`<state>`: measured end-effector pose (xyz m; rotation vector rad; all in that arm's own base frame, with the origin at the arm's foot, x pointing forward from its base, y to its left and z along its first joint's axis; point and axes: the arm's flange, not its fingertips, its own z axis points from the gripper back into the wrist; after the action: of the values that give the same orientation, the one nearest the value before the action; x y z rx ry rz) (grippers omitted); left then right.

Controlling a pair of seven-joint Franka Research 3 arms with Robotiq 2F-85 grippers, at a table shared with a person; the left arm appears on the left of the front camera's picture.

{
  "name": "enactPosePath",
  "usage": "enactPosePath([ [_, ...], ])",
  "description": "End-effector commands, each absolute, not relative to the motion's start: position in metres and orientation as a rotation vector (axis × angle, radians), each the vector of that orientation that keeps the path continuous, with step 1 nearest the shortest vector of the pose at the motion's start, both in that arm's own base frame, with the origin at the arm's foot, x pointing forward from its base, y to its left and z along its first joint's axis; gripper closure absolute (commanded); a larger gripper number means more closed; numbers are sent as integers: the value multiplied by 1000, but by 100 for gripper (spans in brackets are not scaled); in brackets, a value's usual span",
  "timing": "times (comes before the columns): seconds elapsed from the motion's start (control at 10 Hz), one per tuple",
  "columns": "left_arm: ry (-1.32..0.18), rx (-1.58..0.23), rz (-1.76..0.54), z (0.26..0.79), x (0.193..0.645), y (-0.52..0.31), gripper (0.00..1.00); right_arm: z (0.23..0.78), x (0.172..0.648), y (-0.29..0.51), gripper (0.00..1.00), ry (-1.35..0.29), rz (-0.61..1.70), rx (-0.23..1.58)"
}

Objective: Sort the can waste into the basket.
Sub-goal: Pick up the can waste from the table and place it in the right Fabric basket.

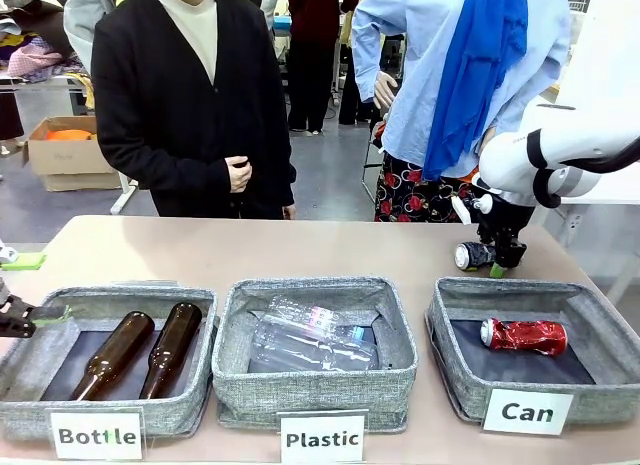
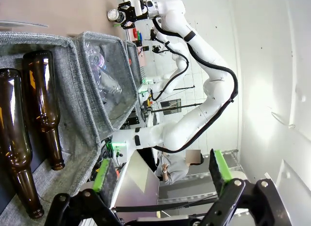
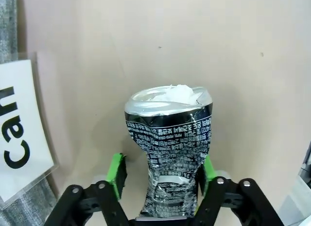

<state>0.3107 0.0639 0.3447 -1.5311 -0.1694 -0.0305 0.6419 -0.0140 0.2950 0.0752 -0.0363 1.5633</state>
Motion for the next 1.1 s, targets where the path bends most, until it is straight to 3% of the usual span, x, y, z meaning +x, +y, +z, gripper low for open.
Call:
enactPosePath([
  [0.0,-170,-1530,-17,347,310,63,0,298,651,-11,100,-2,1552,61],
  [0.3,-170,-1530,-17,347,310,63,0,298,651,-11,97,3,1554,56],
  [1.0,-170,-1530,-17,347,310,63,0,320,643,-7,100,10,1556,-3],
])
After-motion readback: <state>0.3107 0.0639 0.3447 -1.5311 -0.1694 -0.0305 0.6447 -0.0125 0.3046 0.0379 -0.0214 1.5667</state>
